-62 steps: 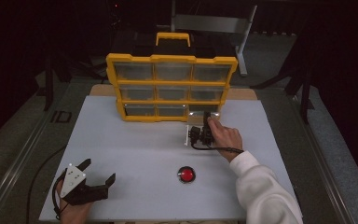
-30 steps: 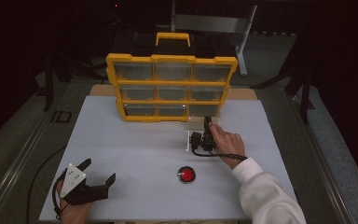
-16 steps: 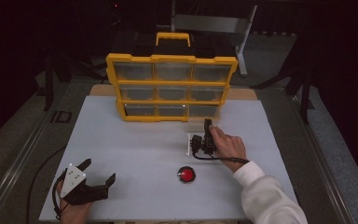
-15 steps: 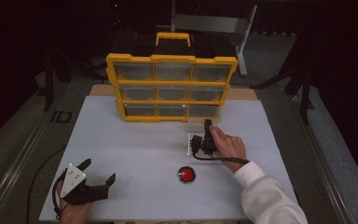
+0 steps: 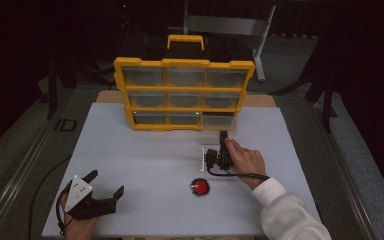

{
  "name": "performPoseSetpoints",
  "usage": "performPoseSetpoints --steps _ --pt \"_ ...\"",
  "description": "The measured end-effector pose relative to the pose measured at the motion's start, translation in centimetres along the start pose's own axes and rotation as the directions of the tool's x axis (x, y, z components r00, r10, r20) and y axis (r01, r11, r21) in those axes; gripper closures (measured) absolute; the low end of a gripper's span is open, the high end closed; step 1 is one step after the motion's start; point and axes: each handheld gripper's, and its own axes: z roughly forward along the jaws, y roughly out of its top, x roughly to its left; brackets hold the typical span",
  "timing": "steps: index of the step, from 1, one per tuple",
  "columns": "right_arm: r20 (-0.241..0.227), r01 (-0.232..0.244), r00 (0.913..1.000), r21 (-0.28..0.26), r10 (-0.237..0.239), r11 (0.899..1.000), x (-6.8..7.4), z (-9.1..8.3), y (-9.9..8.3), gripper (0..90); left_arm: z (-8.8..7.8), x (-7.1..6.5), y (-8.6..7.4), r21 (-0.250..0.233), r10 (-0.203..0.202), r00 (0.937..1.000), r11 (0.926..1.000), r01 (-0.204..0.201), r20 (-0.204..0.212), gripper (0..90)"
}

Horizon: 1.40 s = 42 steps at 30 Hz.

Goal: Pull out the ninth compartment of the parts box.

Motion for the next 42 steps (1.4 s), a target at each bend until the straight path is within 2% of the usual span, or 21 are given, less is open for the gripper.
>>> performPoseSetpoints --steps 15,21,24,28,30,33,37,38,39,42 --pt "-0.011 -0.003 0.9999 0.0 0.003 1.0 0.2 -0.4 0.0 76.3 0.0 0.0 0.0 0.004 -0.001 1.0 1.0 0.001 0.001 0.0" --pt "-0.024 -0.024 0.9994 -0.008 0.023 1.0 0.0 -0.3 -0.1 75.2 0.0 0.0 0.0 0.003 -0.001 1.0 1.0 0.001 0.0 0.0" --pt "-0.04 -0.05 0.9979 -0.016 0.05 0.999 -0.1 -0.4 -0.3 71.9 0.0 0.0 0.0 0.004 -0.001 1.0 1.0 0.001 0.0 0.0" --pt "-0.029 -0.089 0.9957 -0.023 0.088 0.996 -0.3 -0.4 -0.4 61.3 0.0 0.0 0.0 0.004 -0.001 1.0 1.0 0.001 0.0 0.0" --pt "-0.021 -0.133 0.991 -0.03 0.132 0.991 -0.4 -0.4 -0.5 53.7 0.0 0.0 0.0 0.004 -0.001 1.0 1.0 0.001 0.0 0.0" --pt "0.01 -0.168 0.9856 -0.039 0.169 0.985 -0.4 -0.3 -0.6 42.9 0.0 0.0 0.0 0.005 0.0 1.0 1.0 0.0 0.0 0.0" --pt "0.023 -0.218 0.9753 -0.047 0.22 0.975 -0.7 -0.3 -0.6 30.5 0.0 0.0 0.0 0.005 0.0 1.0 1.0 0.0 0.0 0.0" --pt "0.019 -0.246 0.9687 -0.049 0.248 0.968 -0.7 -0.4 -0.6 28.0 0.0 0.0 0.0 0.005 0.0 1.0 1.0 0.0 -0.001 0.0" --pt "0.011 -0.256 0.9664 -0.048 0.257 0.965 -0.9 -0.4 -0.6 26.6 0.0 0.0 0.0 0.005 0.0 1.0 1.0 0.0 -0.001 0.0" --pt "-0.015 -0.311 0.9504 -0.055 0.311 0.949 -1.1 -0.5 -0.5 21.1 0.0 0.0 0.0 0.004 0.0 1.0 1.0 0.0 -0.002 0.0"
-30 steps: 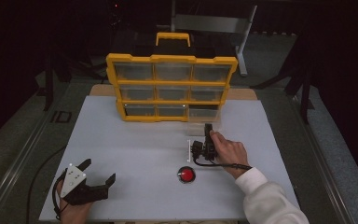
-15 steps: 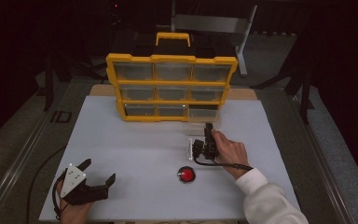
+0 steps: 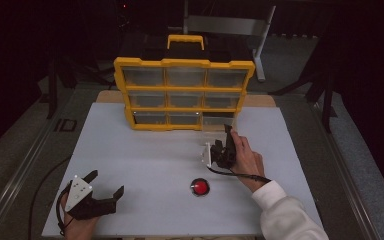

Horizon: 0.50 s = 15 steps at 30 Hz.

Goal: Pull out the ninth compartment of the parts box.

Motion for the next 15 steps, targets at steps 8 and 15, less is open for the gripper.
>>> performPoseSetpoints --steps 8,15 --pt "-0.072 -0.092 0.9933 -0.016 0.091 0.996 -0.6 -0.2 0.3 14.1 -0.1 -0.1 0.0 -0.001 -0.001 1.0 1.0 0.001 -0.001 0.0" --pt "-0.157 -0.206 0.9668 -0.01 0.202 0.979 -1.4 -0.4 0.4 14.0 -0.1 -0.1 0.0 -0.001 0.0 1.0 1.0 0.0 -0.001 0.0"
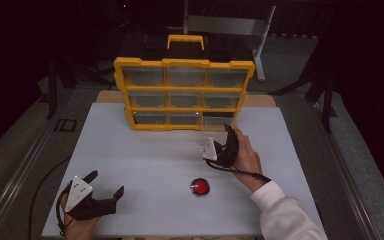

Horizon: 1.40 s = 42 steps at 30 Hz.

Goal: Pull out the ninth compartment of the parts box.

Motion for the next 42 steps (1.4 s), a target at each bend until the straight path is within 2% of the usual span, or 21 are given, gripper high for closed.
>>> performPoseSetpoints --steps 4,5,8,11,13,19,24,27,29,30,32,33,34,36,37,38,41,42 --pt "-0.02 -0.051 0.9985 -0.01 0.051 0.999 -0.2 -0.1 0.1 14.0 0.0 0.0 0.0 -0.001 -0.002 1.0 1.0 0.002 -0.001 0.0" --pt "-0.053 -0.084 0.9951 -0.017 0.083 0.996 -0.6 -0.2 0.2 14.4 0.0 0.0 0.0 0.0 -0.001 1.0 1.0 0.001 -0.001 0.0" --pt "-0.065 -0.135 0.9888 -0.011 0.134 0.991 -1.0 -0.4 0.4 16.7 0.1 0.0 0.0 0.003 -0.001 1.0 1.0 0.001 0.0 0.0" --pt "-0.099 -0.196 0.976 -0.012 0.194 0.98 -1.5 -0.4 0.4 17.2 0.0 0.0 0.0 0.0 -0.002 1.0 1.0 0.002 0.0 0.0" --pt "-0.12 -0.221 0.9687 -0.017 0.217 0.975 -1.8 -0.4 0.3 17.1 0.0 0.0 0.0 -0.001 -0.002 1.0 1.0 0.002 -0.001 0.0" --pt "-0.208 -0.312 0.9315 -0.034 0.298 0.95 -2.4 -0.7 0.2 17.0 0.0 0.0 0.0 0.001 0.0 1.0 1.0 0.0 0.0 0.0" --pt "-0.293 -0.368 0.8903 -0.011 0.349 0.93 -2.7 -0.9 0.4 13.9 0.0 0.0 0.0 0.0 -0.001 1.0 1.0 0.001 -0.001 0.0" --pt "-0.347 -0.41 0.8536 0.01 0.388 0.912 -2.9 -1.0 0.4 12.1 0.0 0.0 0.0 0.0 -0.002 1.0 1.0 0.002 -0.002 0.0" --pt "-0.387 -0.443 0.821 0.034 0.42 0.896 -3.1 -1.0 0.4 11.0 0.0 0.0 0.0 0.0 -0.001 1.0 1.0 0.001 -0.002 0.0" --pt "-0.405 -0.452 0.8073 0.043 0.429 0.891 -3.3 -0.9 0.4 10.5 0.0 0.0 0.0 0.0 -0.001 1.0 1.0 0.001 -0.001 0.0" --pt "-0.436 -0.47 0.7836 0.05 0.443 0.881 -3.4 -1.0 0.3 9.9 0.0 0.0 0.0 0.0 -0.001 1.0 1.0 0.001 -0.002 0.0" --pt "-0.446 -0.476 0.7749 0.055 0.448 0.878 -3.5 -1.0 0.3 9.8 0.0 0.0 0.0 0.0 -0.001 1.0 1.0 0.001 -0.001 0.0" --pt "-0.463 -0.5 0.7513 0.064 0.47 0.863 -3.6 -1.1 0.3 9.8 0.0 0.0 0.0 0.001 0.0 1.0 1.0 0.0 -0.002 0.0" --pt "-0.487 -0.526 0.7235 0.07 0.489 0.848 -3.9 -1.2 0.2 9.6 0.0 0.0 0.0 0.002 0.0 1.0 1.0 0.0 -0.003 0.0" --pt "-0.506 -0.529 0.7106 0.074 0.488 0.846 -4.1 -1.2 0.1 9.4 0.0 0.0 0.0 0.002 0.0 1.0 1.0 0.0 -0.004 0.0" --pt "-0.523 -0.542 0.6907 0.083 0.5 0.836 -4.2 -1.2 0.1 9.4 0.0 0.0 0.0 0.002 -0.001 1.0 1.0 0.001 -0.004 0.0" --pt "-0.577 -0.557 0.6401 0.106 0.507 0.824 -4.6 -1.2 0.0 9.4 0.0 0.0 0.0 0.005 -0.003 1.0 1.0 0.003 -0.005 0.0" --pt "-0.59 -0.555 0.6298 0.113 0.505 0.824 -4.7 -1.2 -0.1 9.4 0.0 0.1 0.0 0.004 -0.003 1.0 1.0 0.003 -0.005 0.0"
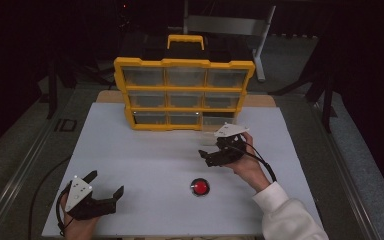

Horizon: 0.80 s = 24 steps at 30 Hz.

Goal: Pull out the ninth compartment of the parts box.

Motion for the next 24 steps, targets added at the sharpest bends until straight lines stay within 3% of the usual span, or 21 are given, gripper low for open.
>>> performPoseSetpoints --steps 13,24 --pt "-0.113 0.008 0.9936 0.075 0.0 0.997 0.15 0.2 -0.22 9.4 0.04 0.05 -0.02 0.002 0.003 1.0 1.0 -0.003 0.001 0.0" --pt "-0.165 0.06 0.9855 0.13 -0.038 0.99 0.61 0.62 -0.46 9.5 -0.02 0.0 -0.02 0.001 0.0 1.0 1.0 0.0 0.0 0.0"
